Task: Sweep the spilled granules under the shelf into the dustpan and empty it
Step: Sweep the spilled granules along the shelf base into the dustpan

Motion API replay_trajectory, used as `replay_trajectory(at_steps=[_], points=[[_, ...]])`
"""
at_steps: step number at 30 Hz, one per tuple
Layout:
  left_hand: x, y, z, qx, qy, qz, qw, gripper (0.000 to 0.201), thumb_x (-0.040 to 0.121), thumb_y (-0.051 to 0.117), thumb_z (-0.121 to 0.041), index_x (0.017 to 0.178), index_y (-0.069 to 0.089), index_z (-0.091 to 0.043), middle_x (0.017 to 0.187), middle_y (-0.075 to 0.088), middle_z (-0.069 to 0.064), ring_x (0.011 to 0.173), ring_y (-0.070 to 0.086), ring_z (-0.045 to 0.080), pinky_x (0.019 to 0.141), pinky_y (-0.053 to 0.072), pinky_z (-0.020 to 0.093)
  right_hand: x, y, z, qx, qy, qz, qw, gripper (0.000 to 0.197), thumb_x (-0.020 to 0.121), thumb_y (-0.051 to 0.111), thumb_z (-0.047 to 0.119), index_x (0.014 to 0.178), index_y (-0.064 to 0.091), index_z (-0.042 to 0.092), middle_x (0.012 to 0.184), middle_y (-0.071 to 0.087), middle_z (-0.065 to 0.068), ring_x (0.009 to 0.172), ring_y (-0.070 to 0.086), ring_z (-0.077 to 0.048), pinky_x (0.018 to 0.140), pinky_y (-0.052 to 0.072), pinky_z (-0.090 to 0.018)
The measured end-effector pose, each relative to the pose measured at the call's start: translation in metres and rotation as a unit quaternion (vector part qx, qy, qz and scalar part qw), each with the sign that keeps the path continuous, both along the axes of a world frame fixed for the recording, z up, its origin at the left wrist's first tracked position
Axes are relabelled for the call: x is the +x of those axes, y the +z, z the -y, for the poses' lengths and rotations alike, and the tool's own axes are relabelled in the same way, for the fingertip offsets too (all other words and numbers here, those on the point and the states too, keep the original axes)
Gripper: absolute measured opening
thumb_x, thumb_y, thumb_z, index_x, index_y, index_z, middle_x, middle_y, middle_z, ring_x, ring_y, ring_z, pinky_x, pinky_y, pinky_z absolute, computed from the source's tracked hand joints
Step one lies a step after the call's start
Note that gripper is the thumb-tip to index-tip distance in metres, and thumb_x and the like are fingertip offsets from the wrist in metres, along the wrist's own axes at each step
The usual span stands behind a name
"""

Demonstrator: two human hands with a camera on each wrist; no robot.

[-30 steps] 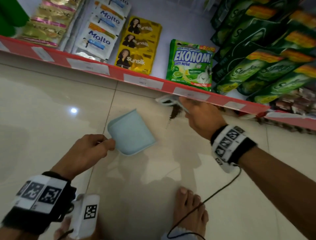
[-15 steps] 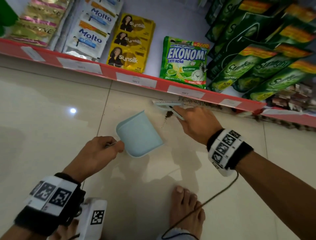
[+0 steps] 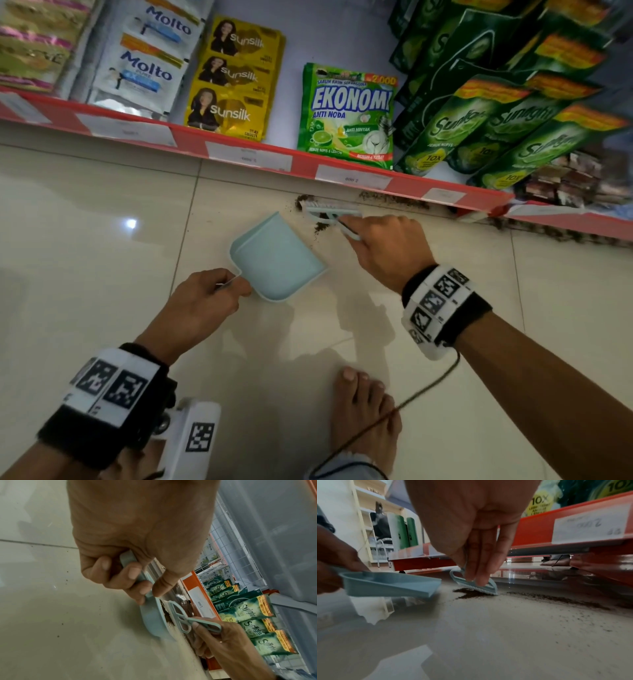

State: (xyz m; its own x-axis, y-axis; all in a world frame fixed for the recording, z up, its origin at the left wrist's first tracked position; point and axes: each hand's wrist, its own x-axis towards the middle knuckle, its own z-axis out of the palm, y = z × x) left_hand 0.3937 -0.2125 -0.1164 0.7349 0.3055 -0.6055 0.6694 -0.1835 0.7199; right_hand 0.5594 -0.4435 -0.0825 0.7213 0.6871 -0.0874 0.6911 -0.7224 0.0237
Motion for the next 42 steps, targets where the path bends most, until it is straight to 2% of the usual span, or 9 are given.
replay_trajectory(at_steps=[7, 10, 13, 18, 24, 27, 32, 39, 42], points=[[0.005, -0.003, 0.016, -0.004, -0.022, -0.002, 1.000, 0.025, 0.086, 0.062, -0.038, 0.077, 0.068, -0.015, 0.049, 0.058, -0.011, 0.056, 0.051, 0.012, 0.060, 0.041, 0.029, 0.020, 0.011, 0.035, 0.013, -0.139, 0.131, 0.981, 0.022, 0.089, 0.060, 0.017, 0.110, 0.066, 0.019, 0.073, 0.068, -0.015, 0.061, 0.065, -0.039, 0.053, 0.048, -0.036], [0.009, -0.002, 0.024, -0.009, -0.042, 0.002, 0.999, 0.029, 0.087, 0.063, -0.036, 0.078, 0.065, -0.008, 0.051, 0.053, -0.008, 0.054, 0.046, 0.013, 0.059, 0.038, 0.030, 0.025, 0.001, 0.045, -0.042, -0.187, 0.120, 0.974, 0.026, 0.090, 0.058, 0.017, 0.115, 0.064, 0.021, 0.084, 0.069, -0.014, 0.073, 0.066, -0.039, 0.055, 0.042, -0.034], [0.013, 0.001, 0.030, -0.009, -0.061, 0.014, 0.998, 0.031, 0.088, 0.062, -0.036, 0.074, 0.061, -0.009, 0.056, 0.052, -0.004, 0.055, 0.045, 0.015, 0.060, 0.036, 0.031, 0.023, -0.008, 0.051, -0.041, -0.184, 0.069, 0.980, 0.027, 0.092, 0.055, 0.022, 0.118, 0.062, 0.024, 0.088, 0.070, -0.015, 0.077, 0.066, -0.040, 0.062, 0.050, -0.039], [0.012, -0.001, 0.038, -0.005, -0.091, 0.028, 0.995, 0.034, 0.088, 0.061, -0.038, 0.065, 0.051, -0.015, 0.053, 0.048, -0.007, 0.051, 0.041, 0.010, 0.058, 0.035, 0.030, -0.007, -0.005, 0.050, 0.046, -0.120, 0.102, 0.986, 0.017, 0.091, 0.062, 0.033, 0.105, 0.069, 0.028, 0.069, 0.070, -0.001, 0.051, 0.061, -0.034, 0.050, 0.036, -0.027], [0.002, -0.015, 0.036, -0.045, -0.083, 0.020, 0.995, 0.031, 0.087, 0.063, -0.038, 0.069, 0.056, -0.014, 0.053, 0.050, -0.008, 0.052, 0.043, 0.009, 0.058, 0.036, 0.032, 0.015, 0.006, 0.080, 0.039, -0.225, 0.209, 0.951, 0.010, 0.088, 0.067, 0.024, 0.097, 0.071, 0.023, 0.060, 0.065, -0.007, 0.044, 0.059, -0.033, 0.053, 0.032, -0.028], [0.001, -0.015, 0.034, -0.050, -0.086, 0.021, 0.995, 0.029, 0.086, 0.063, -0.041, 0.064, 0.057, -0.023, 0.053, 0.052, -0.008, 0.053, 0.045, 0.011, 0.059, 0.037, 0.032, 0.025, 0.006, 0.087, -0.015, -0.266, 0.165, 0.949, 0.010, 0.090, 0.062, 0.020, 0.099, 0.068, 0.018, 0.061, 0.063, -0.014, 0.050, 0.060, -0.035, 0.056, 0.034, -0.032], [0.005, -0.012, 0.036, -0.050, -0.089, 0.036, 0.994, 0.027, 0.087, 0.062, -0.041, 0.064, 0.057, -0.028, 0.053, 0.054, -0.010, 0.056, 0.047, 0.012, 0.060, 0.039, 0.033, -0.006, -0.003, 0.072, -0.009, -0.145, 0.053, 0.988, 0.021, 0.097, 0.053, 0.032, 0.102, 0.069, 0.019, 0.058, 0.054, 0.003, 0.042, 0.045, -0.024, 0.049, 0.019, -0.018], [0.003, -0.011, 0.035, -0.053, -0.081, 0.044, 0.994, 0.030, 0.089, 0.063, -0.038, 0.062, 0.056, -0.025, 0.053, 0.053, -0.010, 0.058, 0.047, 0.015, 0.061, 0.038, 0.034, 0.004, 0.014, 0.074, 0.080, -0.211, 0.202, 0.953, 0.013, 0.092, 0.063, 0.036, 0.091, 0.070, 0.025, 0.060, 0.063, -0.002, 0.045, 0.057, -0.029, 0.054, 0.030, -0.024], [0.002, -0.010, 0.034, -0.048, -0.078, 0.043, 0.995, 0.030, 0.089, 0.063, -0.038, 0.065, 0.056, -0.021, 0.053, 0.053, -0.008, 0.057, 0.047, 0.014, 0.061, 0.038, 0.033, 0.018, 0.011, 0.084, 0.037, -0.270, 0.162, 0.949, 0.020, 0.095, 0.055, 0.035, 0.097, 0.070, 0.022, 0.082, 0.068, -0.010, 0.066, 0.064, -0.039, 0.058, 0.038, -0.034]])
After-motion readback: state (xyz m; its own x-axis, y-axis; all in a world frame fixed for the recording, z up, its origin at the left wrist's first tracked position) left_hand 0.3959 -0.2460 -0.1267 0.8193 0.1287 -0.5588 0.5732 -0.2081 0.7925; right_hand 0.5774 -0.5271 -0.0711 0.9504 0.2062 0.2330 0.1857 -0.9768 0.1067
